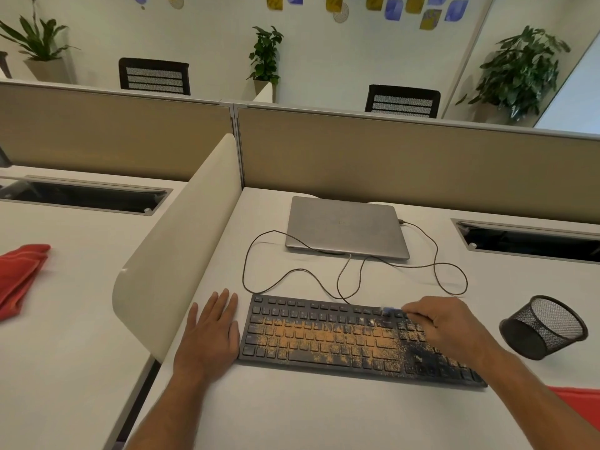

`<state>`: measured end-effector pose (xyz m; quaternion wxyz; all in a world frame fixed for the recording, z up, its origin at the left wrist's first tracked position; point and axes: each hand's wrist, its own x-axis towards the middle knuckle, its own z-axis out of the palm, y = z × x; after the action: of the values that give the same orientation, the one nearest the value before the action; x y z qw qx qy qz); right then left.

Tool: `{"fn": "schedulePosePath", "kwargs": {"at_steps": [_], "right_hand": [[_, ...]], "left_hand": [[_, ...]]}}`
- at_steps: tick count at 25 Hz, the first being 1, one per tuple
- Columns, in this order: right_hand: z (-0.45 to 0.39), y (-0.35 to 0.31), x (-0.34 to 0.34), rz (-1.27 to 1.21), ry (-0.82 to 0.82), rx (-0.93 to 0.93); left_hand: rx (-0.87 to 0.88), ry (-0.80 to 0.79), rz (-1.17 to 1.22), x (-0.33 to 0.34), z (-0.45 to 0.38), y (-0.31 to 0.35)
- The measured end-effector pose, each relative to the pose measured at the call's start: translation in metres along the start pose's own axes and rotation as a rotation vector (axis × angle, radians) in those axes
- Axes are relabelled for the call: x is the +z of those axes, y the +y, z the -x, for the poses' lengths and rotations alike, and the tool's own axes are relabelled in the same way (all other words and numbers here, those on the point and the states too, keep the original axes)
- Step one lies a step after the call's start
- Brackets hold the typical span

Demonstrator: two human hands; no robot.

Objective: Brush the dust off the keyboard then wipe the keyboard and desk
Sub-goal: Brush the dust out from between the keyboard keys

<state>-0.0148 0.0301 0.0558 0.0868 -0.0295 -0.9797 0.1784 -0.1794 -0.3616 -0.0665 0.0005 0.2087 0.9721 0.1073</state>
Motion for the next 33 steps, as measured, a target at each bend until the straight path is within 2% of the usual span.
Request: {"fn": "schedulePosePath", "kwargs": {"at_steps": [2,7,12,19,29,31,33], "right_hand": [[0.002,-0.002,0.001,0.018,-0.063,0.004],[0.003,0.001,-0.006,-0.051,0.083,0.026],[0.000,-0.013,0.011,-0.026,0.028,-0.025],[-0.004,-0.017,0.005,-0.045,0.071,-0.007],[-0.004,-0.023,-0.002,0.141,-0.274,0.001],[-0.005,-0.024,-0.008,0.078,-0.243,0.035],[-0.006,-0.021,-0.013,0.006,-0.112,0.047]], "left_hand": [[-0.002,-0.002,0.001,-0.001,0.000,0.000],[-0.001,-0.009,-0.009,-0.002,0.001,0.001],[-0.003,-0.012,-0.009,-0.003,0.001,0.002],[0.003,-0.016,-0.012,-0.003,0.001,0.001],[0.006,-0.008,-0.003,-0.002,0.000,0.000],[0.006,0.002,0.008,-0.001,0.000,0.000],[0.007,0.002,0.007,-0.001,0.000,0.001]]}}
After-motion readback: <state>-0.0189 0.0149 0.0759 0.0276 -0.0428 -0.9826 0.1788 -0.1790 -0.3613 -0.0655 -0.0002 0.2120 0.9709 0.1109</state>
